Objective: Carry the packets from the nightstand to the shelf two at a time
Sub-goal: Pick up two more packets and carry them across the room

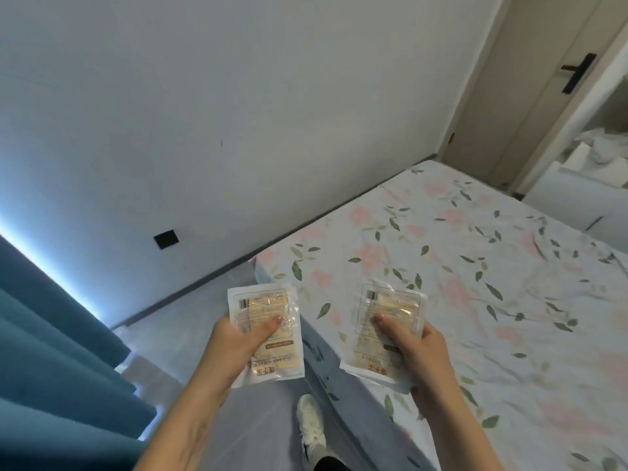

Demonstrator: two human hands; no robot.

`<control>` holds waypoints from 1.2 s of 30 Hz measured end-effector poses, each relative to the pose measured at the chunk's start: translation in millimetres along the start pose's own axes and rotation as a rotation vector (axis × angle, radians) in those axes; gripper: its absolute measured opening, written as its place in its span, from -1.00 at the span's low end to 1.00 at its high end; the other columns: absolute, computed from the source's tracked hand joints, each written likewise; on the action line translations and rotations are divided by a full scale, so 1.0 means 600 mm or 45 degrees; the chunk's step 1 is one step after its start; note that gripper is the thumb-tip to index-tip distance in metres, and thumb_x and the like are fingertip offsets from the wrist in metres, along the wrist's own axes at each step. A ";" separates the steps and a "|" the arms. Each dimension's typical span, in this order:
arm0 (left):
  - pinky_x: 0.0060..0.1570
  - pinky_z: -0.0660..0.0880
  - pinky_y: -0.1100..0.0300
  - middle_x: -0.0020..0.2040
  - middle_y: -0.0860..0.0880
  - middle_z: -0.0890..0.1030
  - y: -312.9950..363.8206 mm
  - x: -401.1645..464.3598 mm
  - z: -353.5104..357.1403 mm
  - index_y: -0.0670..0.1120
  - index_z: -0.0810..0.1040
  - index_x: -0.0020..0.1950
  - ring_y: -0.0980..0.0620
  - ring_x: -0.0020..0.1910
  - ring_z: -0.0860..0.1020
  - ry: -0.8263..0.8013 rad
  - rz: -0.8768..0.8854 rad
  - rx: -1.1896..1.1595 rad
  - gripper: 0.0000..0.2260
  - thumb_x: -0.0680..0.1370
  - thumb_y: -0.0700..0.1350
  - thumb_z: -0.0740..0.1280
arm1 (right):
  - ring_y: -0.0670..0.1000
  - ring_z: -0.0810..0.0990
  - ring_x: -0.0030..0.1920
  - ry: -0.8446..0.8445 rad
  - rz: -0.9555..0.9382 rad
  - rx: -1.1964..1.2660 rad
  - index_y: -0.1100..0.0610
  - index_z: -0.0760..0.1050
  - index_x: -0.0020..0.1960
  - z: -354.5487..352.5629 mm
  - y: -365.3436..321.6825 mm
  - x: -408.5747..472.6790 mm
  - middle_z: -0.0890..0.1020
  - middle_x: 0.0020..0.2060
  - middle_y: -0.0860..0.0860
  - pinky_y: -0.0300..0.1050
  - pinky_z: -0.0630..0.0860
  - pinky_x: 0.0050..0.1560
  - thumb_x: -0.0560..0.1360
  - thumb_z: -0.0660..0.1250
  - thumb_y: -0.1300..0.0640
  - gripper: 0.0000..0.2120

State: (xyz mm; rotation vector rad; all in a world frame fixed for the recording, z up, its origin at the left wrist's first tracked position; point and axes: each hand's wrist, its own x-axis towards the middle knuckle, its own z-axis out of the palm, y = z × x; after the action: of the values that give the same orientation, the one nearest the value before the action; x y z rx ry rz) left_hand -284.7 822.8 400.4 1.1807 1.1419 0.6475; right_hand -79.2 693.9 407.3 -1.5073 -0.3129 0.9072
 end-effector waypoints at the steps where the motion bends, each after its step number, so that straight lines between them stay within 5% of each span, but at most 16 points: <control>1: -0.29 0.61 0.25 -0.14 -0.02 0.73 0.008 0.029 -0.008 -0.09 0.64 0.02 0.02 -0.18 0.71 0.022 -0.002 0.003 -0.85 0.46 -0.17 0.45 | 0.13 0.73 -0.19 -0.006 -0.005 -0.001 0.20 0.63 -0.01 0.016 -0.006 0.034 0.74 -0.19 0.11 -0.05 0.63 -0.27 0.43 0.46 0.24 -0.85; 21: -0.11 0.61 0.09 -0.13 0.01 0.73 0.265 0.626 -0.115 -0.05 0.63 0.05 0.03 -0.16 0.70 0.300 -0.023 -0.055 -0.79 0.43 -0.12 0.48 | 0.07 0.73 -0.23 -0.236 0.078 -0.038 0.18 0.62 0.01 0.379 -0.204 0.637 0.74 -0.20 0.08 -0.14 0.63 -0.37 0.44 0.46 0.19 -0.84; 28: -0.32 0.57 0.25 -0.18 0.05 0.73 0.325 0.865 -0.209 -0.02 0.60 0.02 0.11 -0.24 0.70 0.191 -0.016 0.018 -0.82 0.44 -0.13 0.48 | 0.12 0.73 -0.21 -0.145 0.074 -0.032 0.19 0.61 0.02 0.556 -0.211 0.800 0.74 -0.19 0.10 0.01 0.64 -0.21 0.42 0.48 0.16 -0.80; 36: -0.41 0.54 0.34 -0.19 0.08 0.72 0.420 1.129 -0.267 -0.04 0.60 0.02 0.12 -0.25 0.69 -0.155 0.004 0.129 -0.83 0.46 -0.19 0.46 | 0.02 0.73 -0.29 0.120 0.031 0.123 0.16 0.61 -0.02 0.721 -0.256 0.958 0.74 -0.26 0.03 -0.18 0.58 -0.43 0.44 0.46 0.17 -0.86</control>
State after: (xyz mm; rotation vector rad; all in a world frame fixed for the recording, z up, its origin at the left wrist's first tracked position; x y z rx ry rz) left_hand -163.6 1553.2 411.2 1.2909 1.0797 0.5178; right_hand 44.0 1419.2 392.6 -1.4621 -0.1801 0.8562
